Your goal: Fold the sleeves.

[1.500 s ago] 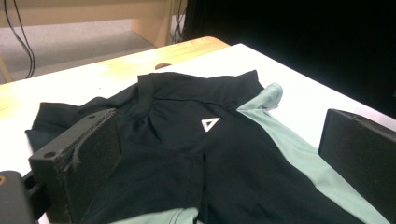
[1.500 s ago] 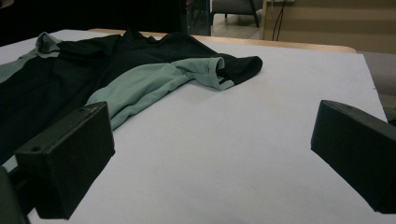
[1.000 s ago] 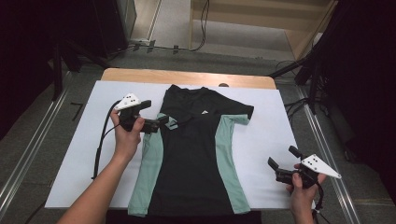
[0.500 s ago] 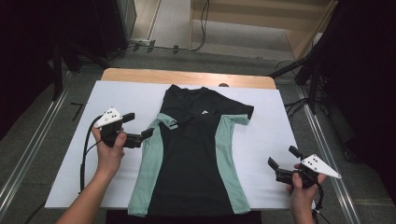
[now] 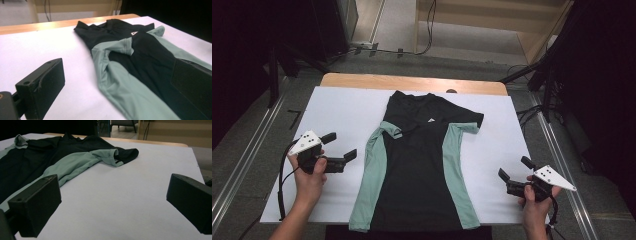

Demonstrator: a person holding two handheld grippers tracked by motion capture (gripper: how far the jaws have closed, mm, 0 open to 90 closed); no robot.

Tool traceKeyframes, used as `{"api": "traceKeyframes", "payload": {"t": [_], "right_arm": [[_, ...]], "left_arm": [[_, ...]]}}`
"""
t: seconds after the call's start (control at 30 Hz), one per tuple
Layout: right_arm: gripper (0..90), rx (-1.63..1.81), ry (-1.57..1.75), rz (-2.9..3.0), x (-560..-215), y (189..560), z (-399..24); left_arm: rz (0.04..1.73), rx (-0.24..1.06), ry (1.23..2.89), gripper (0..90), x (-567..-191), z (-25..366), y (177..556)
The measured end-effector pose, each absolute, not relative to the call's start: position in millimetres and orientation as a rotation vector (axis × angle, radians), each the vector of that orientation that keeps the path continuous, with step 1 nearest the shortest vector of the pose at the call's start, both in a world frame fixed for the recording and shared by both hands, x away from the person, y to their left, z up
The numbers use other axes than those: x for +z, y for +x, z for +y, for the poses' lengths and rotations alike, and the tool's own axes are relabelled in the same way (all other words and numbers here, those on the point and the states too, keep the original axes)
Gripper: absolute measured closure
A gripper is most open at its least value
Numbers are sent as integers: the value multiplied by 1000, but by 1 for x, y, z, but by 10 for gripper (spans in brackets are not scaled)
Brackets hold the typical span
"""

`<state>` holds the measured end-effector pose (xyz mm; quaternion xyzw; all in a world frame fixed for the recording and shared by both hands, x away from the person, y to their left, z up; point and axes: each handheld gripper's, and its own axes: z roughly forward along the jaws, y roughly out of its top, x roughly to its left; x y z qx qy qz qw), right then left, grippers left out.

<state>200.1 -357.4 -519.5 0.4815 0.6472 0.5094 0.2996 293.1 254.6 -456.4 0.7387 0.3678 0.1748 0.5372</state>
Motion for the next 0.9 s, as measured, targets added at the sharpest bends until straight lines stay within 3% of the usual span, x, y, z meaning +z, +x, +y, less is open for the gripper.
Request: {"api": "traceKeyframes", "payload": {"t": [0.9], "right_arm": [[0,1340,1292,1707,-519,199,-357]], "left_arm": [[935,492,1689,0,-481,306,255]]}}
